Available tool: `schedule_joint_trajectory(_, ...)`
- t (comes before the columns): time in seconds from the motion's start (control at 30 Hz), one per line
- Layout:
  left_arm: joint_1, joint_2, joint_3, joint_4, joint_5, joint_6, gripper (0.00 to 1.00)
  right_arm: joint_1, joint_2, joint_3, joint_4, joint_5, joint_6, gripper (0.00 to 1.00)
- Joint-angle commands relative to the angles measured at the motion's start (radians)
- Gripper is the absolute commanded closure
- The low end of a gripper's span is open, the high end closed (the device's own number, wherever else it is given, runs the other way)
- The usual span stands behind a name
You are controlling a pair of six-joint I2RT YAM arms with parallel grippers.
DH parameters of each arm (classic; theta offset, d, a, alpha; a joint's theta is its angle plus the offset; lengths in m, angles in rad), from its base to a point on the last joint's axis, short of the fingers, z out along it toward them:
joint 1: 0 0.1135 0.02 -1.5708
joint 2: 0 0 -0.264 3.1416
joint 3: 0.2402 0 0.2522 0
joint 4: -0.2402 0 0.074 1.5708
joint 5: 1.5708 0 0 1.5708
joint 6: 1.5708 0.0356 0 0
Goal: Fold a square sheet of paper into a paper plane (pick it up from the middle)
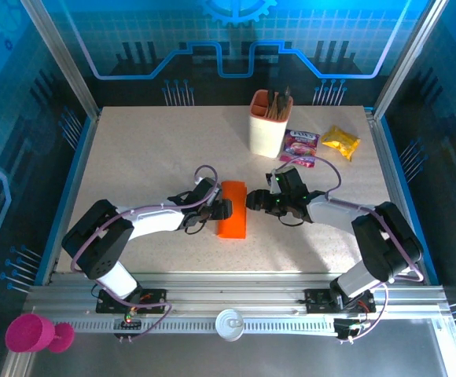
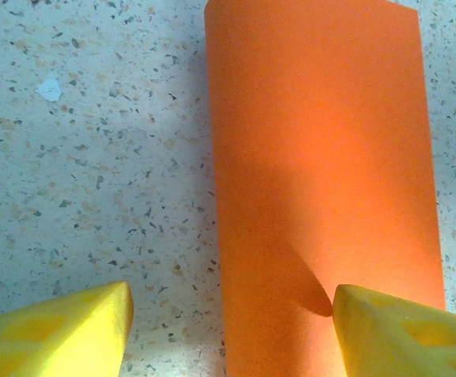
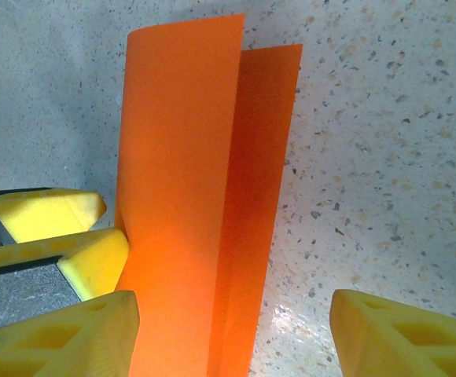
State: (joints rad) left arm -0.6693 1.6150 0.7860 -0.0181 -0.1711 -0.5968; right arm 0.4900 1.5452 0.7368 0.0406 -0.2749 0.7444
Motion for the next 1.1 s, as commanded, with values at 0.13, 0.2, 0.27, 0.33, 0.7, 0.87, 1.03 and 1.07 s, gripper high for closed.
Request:
schedule_joint_trajectory(0.13,0.005,0.032,0.027,-0.004,0.03,0.018,0.31,-0.004,0.031,0.03,0.032,-0.03,0.026,0.4)
schedule_joint_trajectory(0.2,0.005,0.036,0.027,-0.002,0.026,0.018,0.31,-0.005,0.032,0.029,0.033,-0.028,0.027,0.43)
schedule_joint_trajectory(0.27,0.005,0.037,0.025,-0.001,0.022,0.015,0.31,-0.009,0.033,0.026,0.032,-0.025,0.032,0.45)
schedule_joint_trajectory(0.33,0.005,0.04,0.024,0.001,0.021,0.008,0.31,-0.014,0.031,0.024,0.033,-0.026,0.035,0.48)
schedule_joint_trajectory(0.7,0.005,0.043,0.01,0.028,0.044,-0.082,0.31,-0.024,0.048,0.032,0.045,-0.052,0.028,0.58)
schedule_joint_trajectory(0.87,0.005,0.055,0.018,0.023,0.045,-0.089,0.31,-0.022,0.067,0.033,0.065,-0.07,0.032,0.64)
schedule_joint_trajectory(1.03,0.005,0.066,0.021,0.023,0.043,-0.096,0.31,-0.02,0.083,0.039,0.08,-0.087,0.032,0.7)
schedule_joint_trajectory(1.07,0.005,0.068,0.024,0.024,0.041,-0.101,0.31,-0.019,0.085,0.041,0.082,-0.091,0.033,0.7)
